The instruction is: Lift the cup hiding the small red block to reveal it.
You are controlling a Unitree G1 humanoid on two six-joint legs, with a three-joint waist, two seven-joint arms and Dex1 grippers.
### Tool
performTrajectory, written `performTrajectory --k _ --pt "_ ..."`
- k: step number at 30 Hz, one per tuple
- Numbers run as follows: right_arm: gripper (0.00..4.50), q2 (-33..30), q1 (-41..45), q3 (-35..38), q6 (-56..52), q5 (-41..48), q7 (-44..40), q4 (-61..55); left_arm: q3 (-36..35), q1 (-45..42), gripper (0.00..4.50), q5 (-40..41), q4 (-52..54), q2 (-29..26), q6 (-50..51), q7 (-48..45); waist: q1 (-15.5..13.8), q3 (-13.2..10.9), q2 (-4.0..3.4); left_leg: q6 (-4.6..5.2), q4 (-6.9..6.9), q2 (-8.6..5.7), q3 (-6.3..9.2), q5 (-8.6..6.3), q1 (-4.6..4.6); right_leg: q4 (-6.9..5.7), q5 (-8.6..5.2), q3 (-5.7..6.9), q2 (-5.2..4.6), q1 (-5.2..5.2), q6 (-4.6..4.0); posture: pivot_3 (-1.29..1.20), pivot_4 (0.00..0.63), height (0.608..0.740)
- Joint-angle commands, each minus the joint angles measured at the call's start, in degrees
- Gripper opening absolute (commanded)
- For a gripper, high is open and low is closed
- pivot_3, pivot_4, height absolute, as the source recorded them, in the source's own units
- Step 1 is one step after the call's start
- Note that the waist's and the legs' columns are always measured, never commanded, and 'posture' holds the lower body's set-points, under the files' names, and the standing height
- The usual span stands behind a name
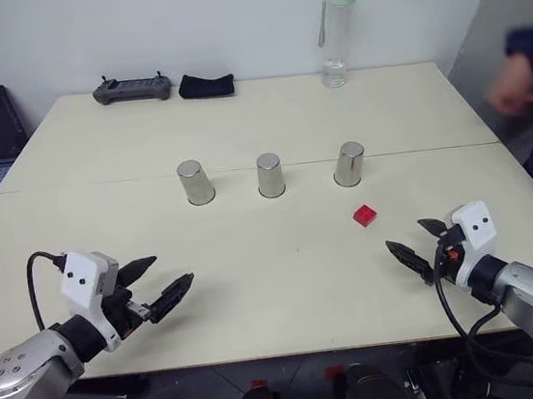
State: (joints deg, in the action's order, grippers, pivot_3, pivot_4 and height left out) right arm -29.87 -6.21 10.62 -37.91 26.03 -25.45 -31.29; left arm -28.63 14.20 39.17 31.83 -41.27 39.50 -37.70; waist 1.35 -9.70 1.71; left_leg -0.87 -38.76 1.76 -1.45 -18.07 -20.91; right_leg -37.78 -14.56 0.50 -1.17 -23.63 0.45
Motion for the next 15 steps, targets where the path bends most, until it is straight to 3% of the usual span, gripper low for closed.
performTrajectory --k 1,15 --pt "4.50 -0.43 0.25 1.57 0.49 0.55 -0.08 -1.72 -0.70 -0.54 4.46 0.75 1.41 -0.66 -0.22 -0.17 0.01 0.00 0.00 0.00 0.00 0.00 -0.01 0.00 0.00 -0.01 0.00 0.00 0.00 0.00 0.00 0.00 0.150 0.740" --pt "4.50 -0.15 0.04 0.89 1.03 0.20 -0.03 -1.80 -0.70 -0.56 4.46 0.50 1.35 -1.01 -0.20 -0.77 0.01 0.00 0.00 0.00 0.00 0.00 0.00 0.00 0.00 -0.02 0.00 0.00 0.00 0.00 -0.01 0.00 0.150 0.740"
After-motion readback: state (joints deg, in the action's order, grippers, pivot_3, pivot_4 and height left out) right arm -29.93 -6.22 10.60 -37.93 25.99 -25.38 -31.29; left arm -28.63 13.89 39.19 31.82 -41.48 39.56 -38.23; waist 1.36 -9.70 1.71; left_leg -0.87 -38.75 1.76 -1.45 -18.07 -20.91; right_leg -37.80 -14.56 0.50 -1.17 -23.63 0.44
